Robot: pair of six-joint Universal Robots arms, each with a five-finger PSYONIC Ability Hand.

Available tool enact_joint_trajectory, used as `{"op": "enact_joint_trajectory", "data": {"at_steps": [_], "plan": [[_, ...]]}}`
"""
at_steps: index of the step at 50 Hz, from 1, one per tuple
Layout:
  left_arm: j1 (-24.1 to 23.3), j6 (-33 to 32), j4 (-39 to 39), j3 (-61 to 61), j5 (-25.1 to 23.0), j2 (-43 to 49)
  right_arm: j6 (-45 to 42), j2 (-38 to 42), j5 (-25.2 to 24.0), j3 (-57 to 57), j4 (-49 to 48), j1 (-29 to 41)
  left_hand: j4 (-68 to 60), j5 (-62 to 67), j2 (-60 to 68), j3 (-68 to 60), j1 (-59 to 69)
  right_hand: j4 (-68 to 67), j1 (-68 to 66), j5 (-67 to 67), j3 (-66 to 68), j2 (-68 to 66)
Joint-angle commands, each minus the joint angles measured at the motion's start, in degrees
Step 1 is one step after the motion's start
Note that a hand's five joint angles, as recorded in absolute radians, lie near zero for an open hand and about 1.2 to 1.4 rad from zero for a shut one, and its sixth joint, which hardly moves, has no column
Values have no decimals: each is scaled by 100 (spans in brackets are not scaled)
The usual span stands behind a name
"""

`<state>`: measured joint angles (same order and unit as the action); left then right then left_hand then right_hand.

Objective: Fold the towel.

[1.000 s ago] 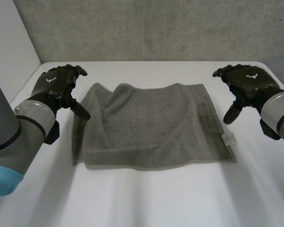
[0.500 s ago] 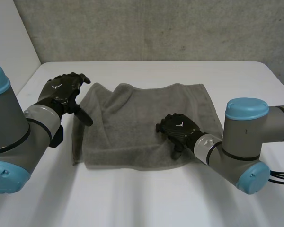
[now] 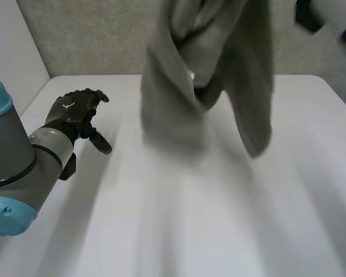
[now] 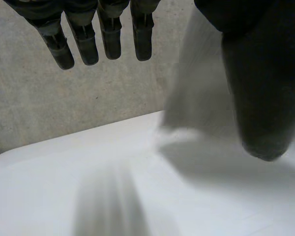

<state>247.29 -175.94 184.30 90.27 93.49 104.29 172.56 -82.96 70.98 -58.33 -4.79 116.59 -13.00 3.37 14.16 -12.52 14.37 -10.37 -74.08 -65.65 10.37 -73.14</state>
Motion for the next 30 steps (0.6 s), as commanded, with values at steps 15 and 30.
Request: {"op": "enact_joint_trajectory", "data": {"at_steps": [15, 30], "plan": [[-5, -1, 18, 17, 11, -41, -1911, 650, -216, -3000, 699, 13, 300, -46, -126, 252, -147, 37, 6408, 6565, -37, 6314], [-5, -1, 18, 26, 11, 3, -1232, 1693, 381, -2587, 804, 30, 300, -80, -159, 252, -180, 37, 6408, 6565, -37, 6314]]}}
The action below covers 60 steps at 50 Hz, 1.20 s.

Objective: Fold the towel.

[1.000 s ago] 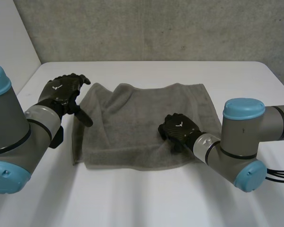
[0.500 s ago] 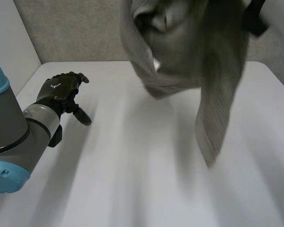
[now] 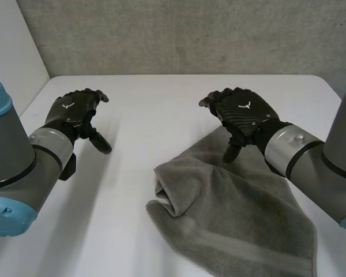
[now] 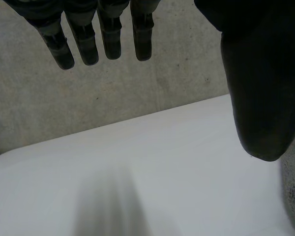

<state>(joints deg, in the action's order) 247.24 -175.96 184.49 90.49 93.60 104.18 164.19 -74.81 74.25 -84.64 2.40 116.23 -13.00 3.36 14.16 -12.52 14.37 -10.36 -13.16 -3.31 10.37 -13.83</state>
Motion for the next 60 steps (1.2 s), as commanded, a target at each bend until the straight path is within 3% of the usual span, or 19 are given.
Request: {"op": "enact_joint_trajectory", "data": {"at_steps": [1, 9, 10, 11, 12, 14, 16, 20, 25, 27, 35, 44, 49, 55, 60], "plan": [[0, 0, -1, 4, 0, 15, -397, 880, 54, 44, 85, 66, 300, -79, -159, 252, -180, 36, 316, 331, -37, 383], [0, 0, -1, 12, 0, 23, -687, 2014, 2, 360, -82, 110, 300, -95, -176, 252, -197, 36, 316, 331, -37, 383], [0, 0, -1, 12, 0, 23, -687, 2162, 10, 499, -117, 119, 300, -79, -160, 252, -181, 36, -224, -208, -37, -156], [0, 0, -1, 21, 0, 23, -687, 2242, 2, 623, -135, 128, 300, -95, -176, 252, -197, 36, -1763, -1747, -37, -1695], [0, 0, -1, 21, 0, 23, -687, 2243, 2, 624, -135, 128, 300, -95, -176, 252, -197, 36, -1778, -1763, -37, -1711], [0, 0, -1, 21, 0, 15, -696, 2286, 19, 930, -126, 224, 300, -95, -176, 252, -197, 36, -5878, -5863, -37, -5811], [0, 0, -1, 21, 0, -3, -696, 2260, 19, 1140, -83, 303, 300, -95, -176, 252, -197, 36, -6676, -6661, -37, -6609], [0, 0, 8, 21, 0, -12, -678, 2128, 54, 1634, -3, 462, 300, -95, -176, 252, -197, 36, -6684, -6669, -37, -6617], [0, 0, 8, 21, 0, -12, -652, 1232, 107, 2505, 155, 480, 300, -95, -176, 252, -197, 36, -6684, -6669, -37, -6617], [0, 0, 8, 21, 0, -12, -503, 453, 151, 2951, 120, 418, 300, -95, -176, 252, -197, 36, -6684, -6669, -37, -6617], [0, 0, 8, 21, 0, -20, 191, -560, -278, 2788, -170, 409, 300, -95, -176, 252, -197, 36, -6684, -6669, -37, -6617], [0, 0, 8, 30, 0, -29, -1, -464, -666, 1090, -188, 471, 300, -95, -176, 252, -197, 36, -6684, -6669, -37, -6617], [0, 0, 8, 30, 0, -38, -816, 482, -579, 212, -65, 567, 300, -95, -176, 252, -197, 36, -6684, -6669, -37, -6617], [0, 0, 8, 21, 0, -20, -1364, 511, -420, 263, 94, 708, 300, -95, -176, 252, -197, 36, -6684, -6669, -37, -6617], [0, 0, 8, 21, 0, 15, -496, -217, -148, 999, -117, 708, 300, -95, -176, 252, -197, 36, -6684, -6669, -37, -6617]]}}
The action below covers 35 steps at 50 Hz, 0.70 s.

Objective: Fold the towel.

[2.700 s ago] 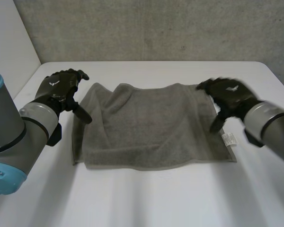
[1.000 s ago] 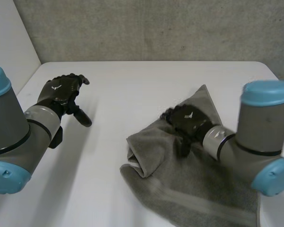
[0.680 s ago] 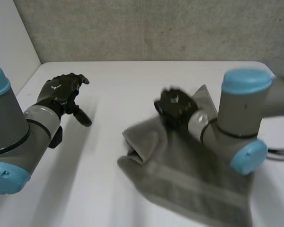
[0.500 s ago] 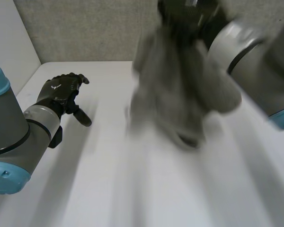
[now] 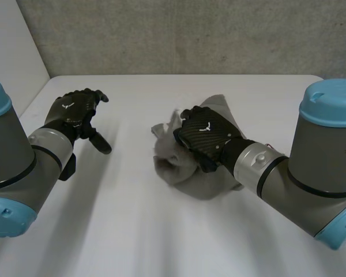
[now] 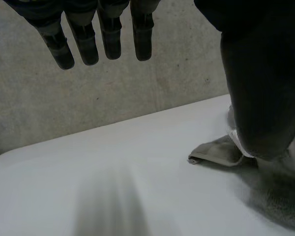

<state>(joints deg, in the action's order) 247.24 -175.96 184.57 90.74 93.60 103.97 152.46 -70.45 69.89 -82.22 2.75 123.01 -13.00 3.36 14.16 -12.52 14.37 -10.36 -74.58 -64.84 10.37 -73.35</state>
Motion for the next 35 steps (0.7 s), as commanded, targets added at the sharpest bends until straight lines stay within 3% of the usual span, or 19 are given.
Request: {"op": "enact_joint_trajectory", "data": {"at_steps": [1, 5, 12, 17, 20, 21, 22, 23, 24, 28, 35], "plan": [[0, 0, 0, -4, 1, 45, 679, -654, 289, 761, -152, 30, 300, -96, -176, 252, -197, 36, -542, -516, -37, -665], [0, 0, 0, -4, 1, 53, 1380, -750, 359, 1427, -222, -5, 300, -96, -176, 252, -197, 36, -542, -516, -37, -665], [0, 0, 0, -4, 1, 45, 1795, -822, 552, 1263, -546, 3, 300, -96, -176, 252, -197, 36, -542, -516, -37, -665], [0, 0, 0, -4, 1, 36, 1409, -276, 579, 400, -864, 66, 300, -96, -176, 252, -197, 36, -542, -516, -37, -665], [0, 0, 0, 5, 1, 27, 671, 321, 649, 75, -627, 118, 300, -180, -260, 252, -281, 36, -542, -516, -37, -665], [0, 0, 0, 5, 1, 36, 218, 513, 745, 40, -374, 127, 300, -197, -277, 252, -298, 36, 318, 344, -37, 195], [0, 0, 0, 5, 1, 36, 214, 515, 746, 40, -372, 127, 300, -197, -277, 252, -298, 36, 326, 353, -37, 203], [0, 0, 0, 5, -8, 45, -82, 602, 894, 49, -154, 118, 300, -197, -277, 252, -298, 36, 4207, 4233, -37, 4083], [-9, 0, 0, 5, -8, 53, -120, 577, 1095, 49, -117, 92, 300, -197, -277, 252, -298, 36, 6458, 6484, -37, 6335], [-9, 0, 0, 5, -8, 71, 143, 163, 1440, 207, -187, 30, 300, -197, -277, 252, -298, 36, 6458, 6484, -37, 6335], [0, 0, 0, -4, -8, 54, 1784, -1135, 1563, 93, -266, -855, 300, -197, -277, 252, -298, 36, 6458, 6484, -37, 6335]]}}
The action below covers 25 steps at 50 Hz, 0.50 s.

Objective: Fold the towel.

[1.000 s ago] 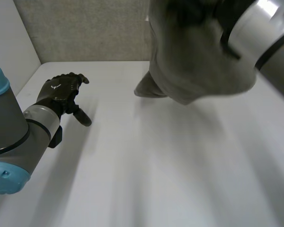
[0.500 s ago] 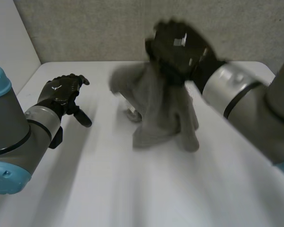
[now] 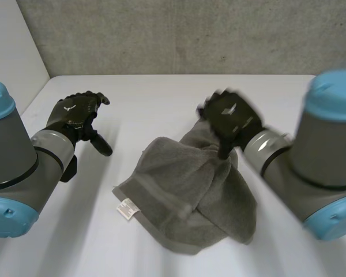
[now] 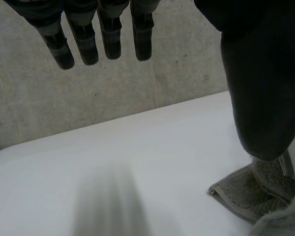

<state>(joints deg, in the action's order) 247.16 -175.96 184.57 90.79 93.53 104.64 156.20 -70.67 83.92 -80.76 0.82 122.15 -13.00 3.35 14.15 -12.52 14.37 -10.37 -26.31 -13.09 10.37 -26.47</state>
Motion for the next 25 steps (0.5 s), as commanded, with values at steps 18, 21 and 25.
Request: {"op": "enact_joint_trajectory", "data": {"at_steps": [18, 21, 25], "plan": [[34, 18, -79, -211, -54, -189, 1976, -693, 415, 253, 349, -1914, 300, -335, -415, 252, -437, 37, 1631, 1309, -37, 1647], [34, 26, -79, -307, -63, -277, 1967, -711, 362, 253, 358, -1940, 300, -335, -415, 252, -437, 37, 1631, 1309, -37, 1647], [25, 18, -88, -554, -54, -330, 1967, -720, 353, 262, 375, -1914, 300, -335, -415, 252, -437, 37, 1631, 1309, -37, 1647]]}}
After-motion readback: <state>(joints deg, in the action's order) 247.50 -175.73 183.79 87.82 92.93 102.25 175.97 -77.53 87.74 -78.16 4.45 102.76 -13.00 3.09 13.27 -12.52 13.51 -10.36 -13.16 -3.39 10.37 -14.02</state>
